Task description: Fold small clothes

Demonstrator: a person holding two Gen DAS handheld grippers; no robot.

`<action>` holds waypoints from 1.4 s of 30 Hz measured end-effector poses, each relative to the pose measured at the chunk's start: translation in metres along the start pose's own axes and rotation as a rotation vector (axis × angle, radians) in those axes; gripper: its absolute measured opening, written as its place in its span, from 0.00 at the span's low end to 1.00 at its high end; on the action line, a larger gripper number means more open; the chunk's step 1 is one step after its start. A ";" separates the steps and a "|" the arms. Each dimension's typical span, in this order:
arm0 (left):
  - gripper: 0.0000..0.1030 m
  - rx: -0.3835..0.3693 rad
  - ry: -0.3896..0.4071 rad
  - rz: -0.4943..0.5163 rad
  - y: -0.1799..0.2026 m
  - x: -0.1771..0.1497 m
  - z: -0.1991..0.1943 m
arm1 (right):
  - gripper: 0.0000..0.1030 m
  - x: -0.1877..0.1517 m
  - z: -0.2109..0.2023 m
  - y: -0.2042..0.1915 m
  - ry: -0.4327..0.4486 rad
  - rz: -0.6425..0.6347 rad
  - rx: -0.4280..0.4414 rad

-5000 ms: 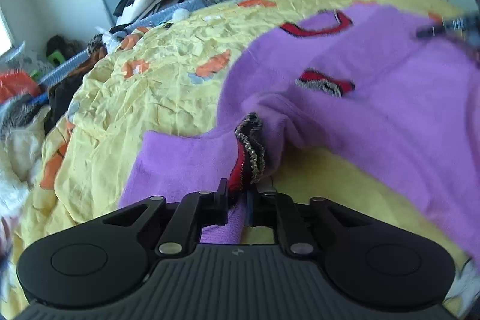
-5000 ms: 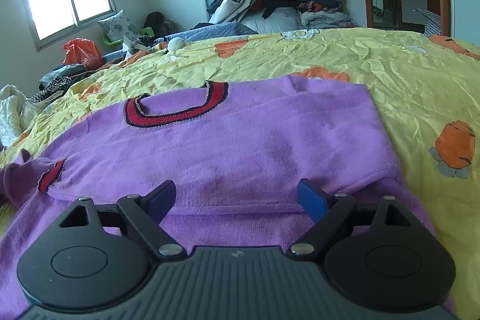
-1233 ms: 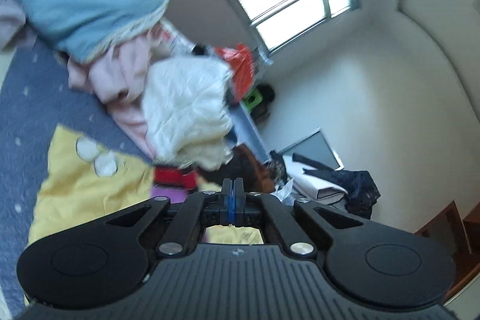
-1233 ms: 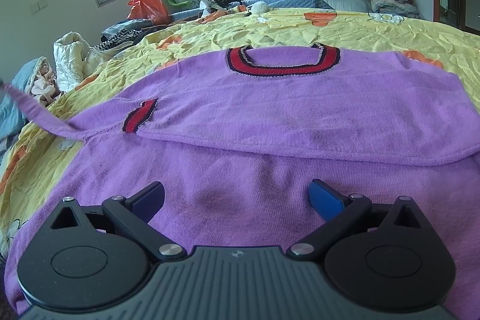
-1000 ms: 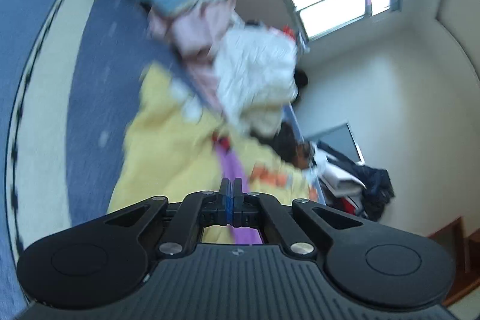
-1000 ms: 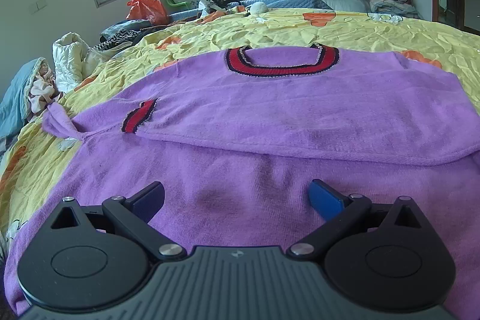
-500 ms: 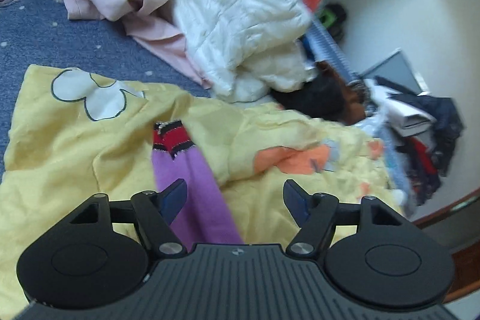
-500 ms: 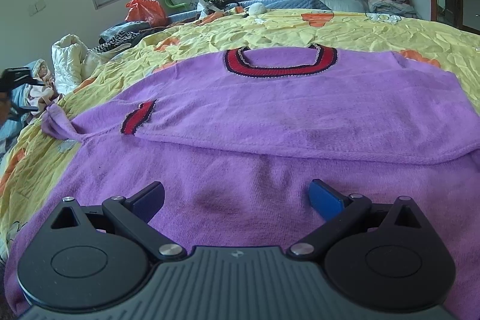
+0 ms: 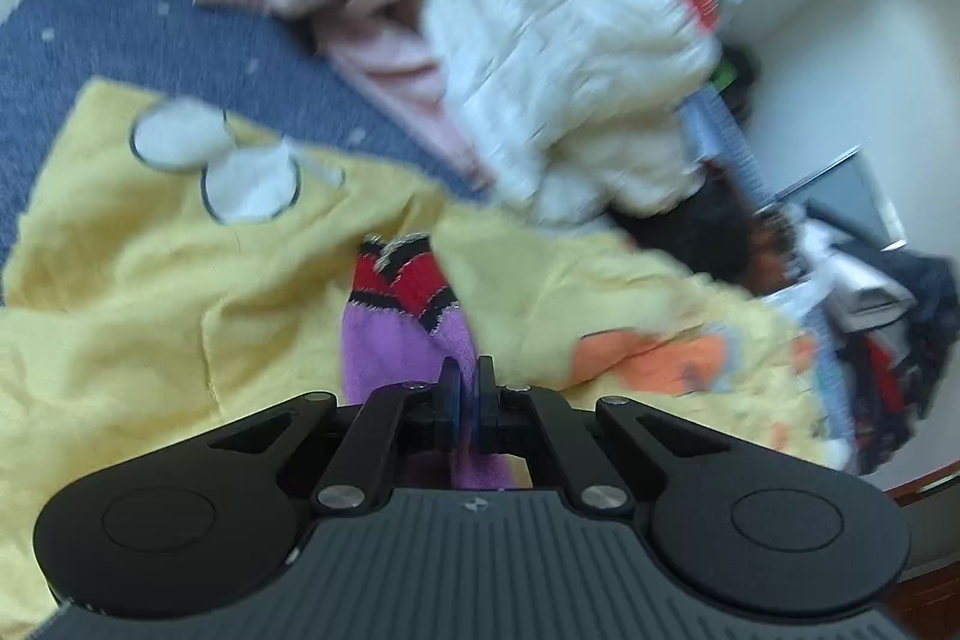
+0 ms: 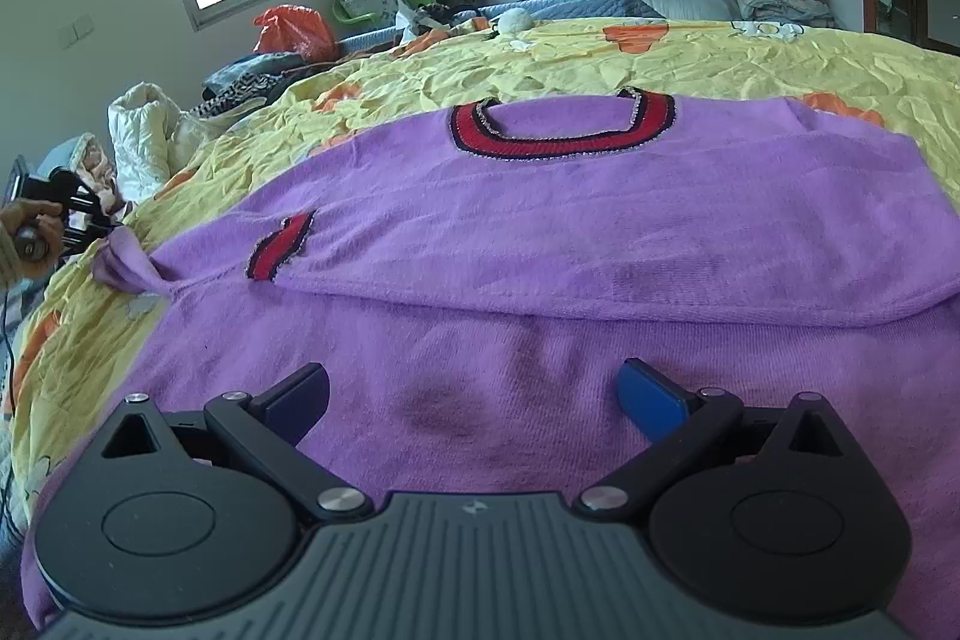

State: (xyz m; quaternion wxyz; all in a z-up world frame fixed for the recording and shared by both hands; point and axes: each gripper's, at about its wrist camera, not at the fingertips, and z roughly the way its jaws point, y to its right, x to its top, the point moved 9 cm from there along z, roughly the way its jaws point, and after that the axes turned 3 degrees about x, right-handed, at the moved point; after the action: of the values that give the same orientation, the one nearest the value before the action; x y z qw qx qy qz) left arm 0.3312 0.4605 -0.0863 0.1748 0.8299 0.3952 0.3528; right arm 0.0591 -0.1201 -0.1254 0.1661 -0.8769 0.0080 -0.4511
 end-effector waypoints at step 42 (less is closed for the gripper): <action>0.02 -0.269 0.268 -0.036 -0.045 -0.046 -0.208 | 1.00 -0.001 0.000 -0.001 -0.007 -0.005 -0.008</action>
State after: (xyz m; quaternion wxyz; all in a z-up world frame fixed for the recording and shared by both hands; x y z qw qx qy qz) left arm 0.1371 0.4549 0.0109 0.2366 0.7375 0.3790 0.5065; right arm 0.0582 -0.1192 -0.1261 0.1613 -0.8791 0.0071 -0.4484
